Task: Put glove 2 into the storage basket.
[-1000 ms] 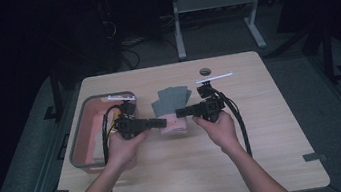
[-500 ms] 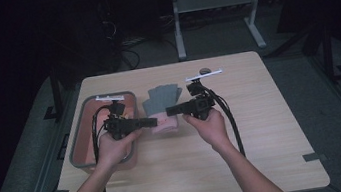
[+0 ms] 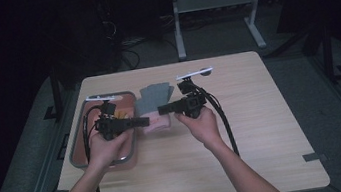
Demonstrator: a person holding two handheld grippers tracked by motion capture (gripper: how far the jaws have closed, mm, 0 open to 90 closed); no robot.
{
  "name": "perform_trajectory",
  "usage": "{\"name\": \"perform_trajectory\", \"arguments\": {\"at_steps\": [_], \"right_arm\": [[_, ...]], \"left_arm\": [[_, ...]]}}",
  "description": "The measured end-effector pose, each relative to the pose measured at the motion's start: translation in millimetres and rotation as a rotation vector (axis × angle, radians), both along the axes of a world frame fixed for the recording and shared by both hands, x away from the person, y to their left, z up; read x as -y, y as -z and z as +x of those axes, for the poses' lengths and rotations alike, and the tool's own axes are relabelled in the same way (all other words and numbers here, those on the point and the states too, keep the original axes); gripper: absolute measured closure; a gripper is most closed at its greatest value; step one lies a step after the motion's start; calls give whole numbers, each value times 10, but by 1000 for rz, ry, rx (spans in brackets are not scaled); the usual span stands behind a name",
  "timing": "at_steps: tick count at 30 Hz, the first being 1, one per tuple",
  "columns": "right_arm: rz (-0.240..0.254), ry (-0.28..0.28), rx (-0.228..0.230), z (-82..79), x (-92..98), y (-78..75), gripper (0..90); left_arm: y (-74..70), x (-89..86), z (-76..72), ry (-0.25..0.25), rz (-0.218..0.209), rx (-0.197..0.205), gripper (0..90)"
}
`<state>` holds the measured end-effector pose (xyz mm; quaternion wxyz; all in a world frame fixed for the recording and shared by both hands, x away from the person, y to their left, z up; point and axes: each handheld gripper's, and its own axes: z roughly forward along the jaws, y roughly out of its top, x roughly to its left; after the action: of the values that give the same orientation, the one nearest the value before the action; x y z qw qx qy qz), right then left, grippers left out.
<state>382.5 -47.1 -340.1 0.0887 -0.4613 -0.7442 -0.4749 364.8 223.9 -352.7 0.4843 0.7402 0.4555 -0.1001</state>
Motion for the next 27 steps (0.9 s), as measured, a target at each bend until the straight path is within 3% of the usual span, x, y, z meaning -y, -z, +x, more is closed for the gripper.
{"name": "perform_trajectory", "arguments": {"at_steps": [27], "right_arm": [[9, -34, 17, 82, -399, -131, 707]], "left_arm": [[-168, -369, -20, -45, 33, 23, 644]]}}
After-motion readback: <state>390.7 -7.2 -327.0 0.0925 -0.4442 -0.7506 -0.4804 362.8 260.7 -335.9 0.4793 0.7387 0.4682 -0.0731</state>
